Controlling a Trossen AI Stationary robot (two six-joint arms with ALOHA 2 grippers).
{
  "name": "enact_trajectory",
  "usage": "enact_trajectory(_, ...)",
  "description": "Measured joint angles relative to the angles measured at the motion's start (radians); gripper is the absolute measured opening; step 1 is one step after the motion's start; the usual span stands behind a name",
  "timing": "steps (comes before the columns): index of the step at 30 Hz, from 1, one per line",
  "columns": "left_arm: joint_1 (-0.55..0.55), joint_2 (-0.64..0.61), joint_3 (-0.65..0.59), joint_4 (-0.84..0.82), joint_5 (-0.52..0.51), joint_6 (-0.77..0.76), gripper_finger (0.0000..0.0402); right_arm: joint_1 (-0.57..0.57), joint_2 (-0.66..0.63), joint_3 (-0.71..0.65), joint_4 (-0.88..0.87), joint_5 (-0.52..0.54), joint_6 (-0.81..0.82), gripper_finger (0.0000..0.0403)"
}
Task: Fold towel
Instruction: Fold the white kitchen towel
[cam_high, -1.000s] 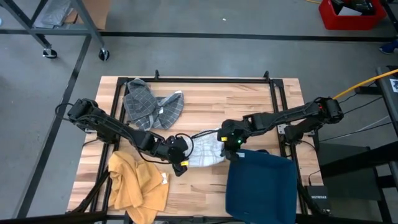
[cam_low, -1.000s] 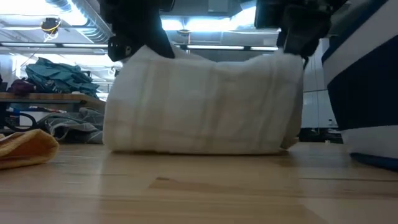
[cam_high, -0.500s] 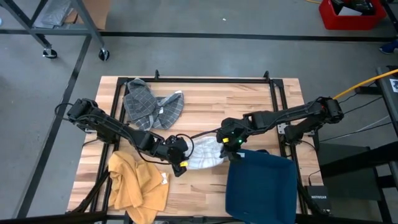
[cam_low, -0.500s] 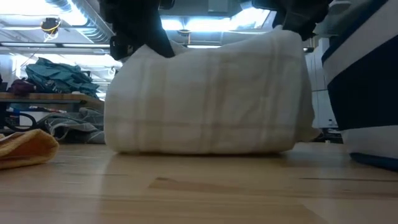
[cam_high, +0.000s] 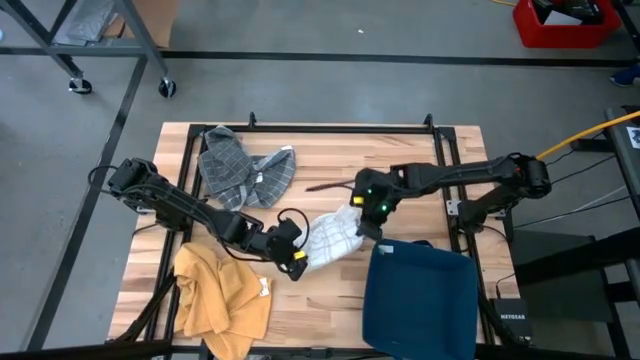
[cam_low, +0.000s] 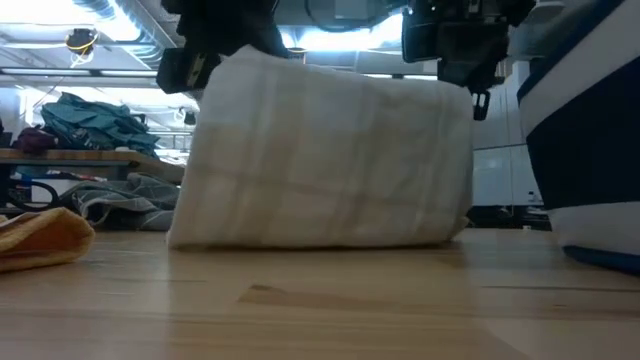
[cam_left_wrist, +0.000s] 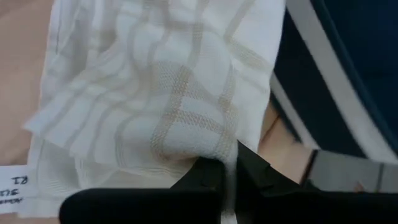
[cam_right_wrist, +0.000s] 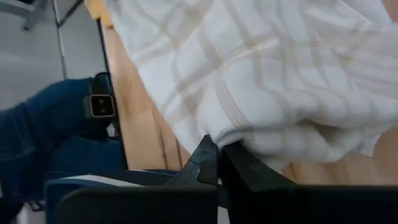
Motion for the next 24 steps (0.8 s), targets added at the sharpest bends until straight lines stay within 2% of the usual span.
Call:
enact_trajectory(3, 0.003, 0.0, 0.0, 0.009, 0.001, -0.103, 0.0001, -0.037, 0.001, 0.0, -0.001, -0.037, -0.001, 0.0005)
enact_trajectory(8, -0.003, 0.014, 0.0, -0.076, -0.004, -0.274, 0.0, -0.076, 0.052, 0.0, -0.01, -0.07, -0.001, 0.0005)
enact_trajectory(16, 0.007, 0.019, -0.059, -0.098, -0.011, -0.357, 0.0, -0.118, 0.212, 0.001, 0.056, -0.083, -0.054, 0.0005)
enact_trajectory(24, 0.009, 0.018, -0.199, -0.048, -0.055, -0.461, 0.0, -0.193, 0.259, 0.003, 0.162, -0.094, -0.055, 0.0005)
